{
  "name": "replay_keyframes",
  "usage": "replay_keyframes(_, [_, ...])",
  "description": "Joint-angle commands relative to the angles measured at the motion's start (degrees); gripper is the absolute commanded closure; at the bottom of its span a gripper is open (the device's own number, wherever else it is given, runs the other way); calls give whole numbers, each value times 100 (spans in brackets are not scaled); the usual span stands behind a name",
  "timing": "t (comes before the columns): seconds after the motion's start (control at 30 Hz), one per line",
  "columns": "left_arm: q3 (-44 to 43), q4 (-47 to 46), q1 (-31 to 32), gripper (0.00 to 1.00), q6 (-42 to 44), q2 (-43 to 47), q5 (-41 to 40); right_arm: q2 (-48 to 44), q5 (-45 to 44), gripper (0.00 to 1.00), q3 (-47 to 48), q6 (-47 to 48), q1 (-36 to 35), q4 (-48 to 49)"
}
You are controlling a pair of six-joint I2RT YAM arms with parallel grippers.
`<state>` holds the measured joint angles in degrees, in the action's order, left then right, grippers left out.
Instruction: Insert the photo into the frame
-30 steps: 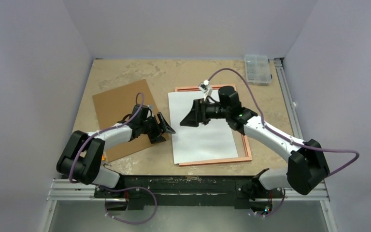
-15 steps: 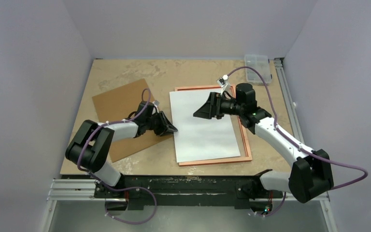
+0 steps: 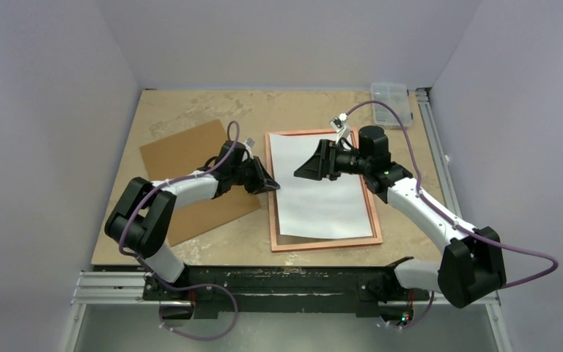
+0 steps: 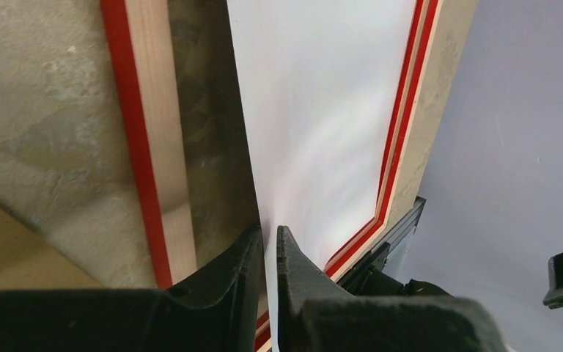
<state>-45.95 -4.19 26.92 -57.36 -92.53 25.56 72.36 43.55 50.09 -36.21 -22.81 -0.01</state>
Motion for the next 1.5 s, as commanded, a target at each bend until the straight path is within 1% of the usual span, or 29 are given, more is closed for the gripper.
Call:
replay_keyframes(0.0, [-496, 203, 161, 89, 228, -254, 29, -47, 169, 25, -33, 43, 33, -121])
replay_keyframes(0.2, [-606, 312, 273, 88, 215, -468, 20, -24, 179, 25, -34, 61, 54, -138])
replay_keyframes(0.3, [-694, 393, 297, 85, 279, -535, 58, -3, 180, 25, -38, 70, 52, -139])
replay_keyframes(0.33, [-726, 509, 301, 81, 324, -507, 6, -2, 180, 25, -37, 74, 50, -138])
replay_keyframes(0.4, [-799, 886, 311, 69, 468, -361, -182, -9, 176, 24, -26, 121, 54, -184])
replay_keyframes(0.53, [-1040, 1974, 313, 41, 938, 131, -909, -53, 6, 22, 16, 318, 52, -397])
replay_keyframes(0.6, [-1145, 2494, 306, 33, 1182, 428, -1361, -40, -55, 20, 31, 409, 49, -469])
replay_keyframes(0.63, [-1180, 2739, 311, 30, 1264, 563, -1576, -21, -72, 19, 30, 434, 51, -473])
replay_keyframes(0.87, [-1183, 4045, 311, 27, 1651, 1570, -3251, 114, -320, 15, 181, 650, 56, -717])
replay_keyframes(0.97, [-1015, 4401, 309, 24, 1678, 1975, -3953, 187, -393, 14, 286, 747, 49, -843])
replay_keyframes(1.07, [-815, 4599, 297, 24, 1659, 2278, -4378, 332, -440, 13, 402, 777, 11, -882])
replay_keyframes(1.17, [-606, 4638, 210, 24, 1591, 2355, -4357, 564, -558, 13, 615, 859, -174, -981])
replay_keyframes(1.3, [-201, 4441, -133, 25, 1452, 2391, -3896, 1136, -857, 12, 1144, 992, -618, -1230])
replay_keyframes(1.47, [278, 4312, -869, 26, 1368, 2583, -3425, 2165, -1081, 12, 2078, 932, -1211, -1351])
